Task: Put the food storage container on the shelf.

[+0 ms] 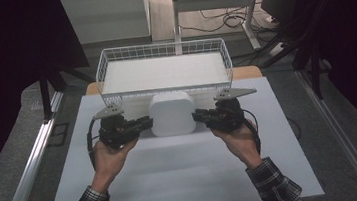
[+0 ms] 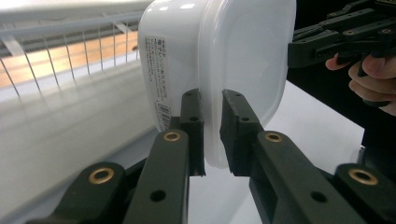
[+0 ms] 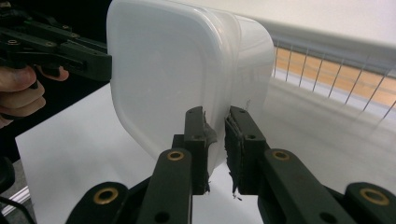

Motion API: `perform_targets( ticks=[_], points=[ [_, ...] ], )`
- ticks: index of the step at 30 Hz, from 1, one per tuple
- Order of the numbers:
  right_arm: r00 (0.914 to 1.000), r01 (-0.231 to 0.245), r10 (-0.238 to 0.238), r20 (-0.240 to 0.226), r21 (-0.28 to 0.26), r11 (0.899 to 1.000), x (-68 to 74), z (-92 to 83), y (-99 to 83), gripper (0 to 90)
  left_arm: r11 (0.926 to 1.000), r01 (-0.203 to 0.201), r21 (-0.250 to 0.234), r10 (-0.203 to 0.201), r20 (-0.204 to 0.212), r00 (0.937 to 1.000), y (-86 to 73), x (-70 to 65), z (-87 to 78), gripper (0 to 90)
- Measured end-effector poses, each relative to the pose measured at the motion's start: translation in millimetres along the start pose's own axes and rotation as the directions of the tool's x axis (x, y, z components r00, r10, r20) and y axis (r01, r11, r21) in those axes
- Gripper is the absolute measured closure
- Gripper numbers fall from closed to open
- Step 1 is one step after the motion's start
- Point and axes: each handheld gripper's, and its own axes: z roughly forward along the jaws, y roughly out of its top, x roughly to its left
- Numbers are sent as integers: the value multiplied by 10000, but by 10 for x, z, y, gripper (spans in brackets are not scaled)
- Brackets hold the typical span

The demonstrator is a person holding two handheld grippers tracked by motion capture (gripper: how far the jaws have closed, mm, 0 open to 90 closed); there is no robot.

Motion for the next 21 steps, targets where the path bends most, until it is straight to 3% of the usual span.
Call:
perform_targets(
  ticks=[9,21],
  points=[
    [9999,128,-128,17,-449,9989,-9,-46,298,785,9991,-102,-400,101,-46,9999,289,37,-94,805],
    [9992,174,-146,362,-790,9967,-116,-53,680,785,9975,-64,-710,62,-36,10000,656,170,-64,805]
  ],
)
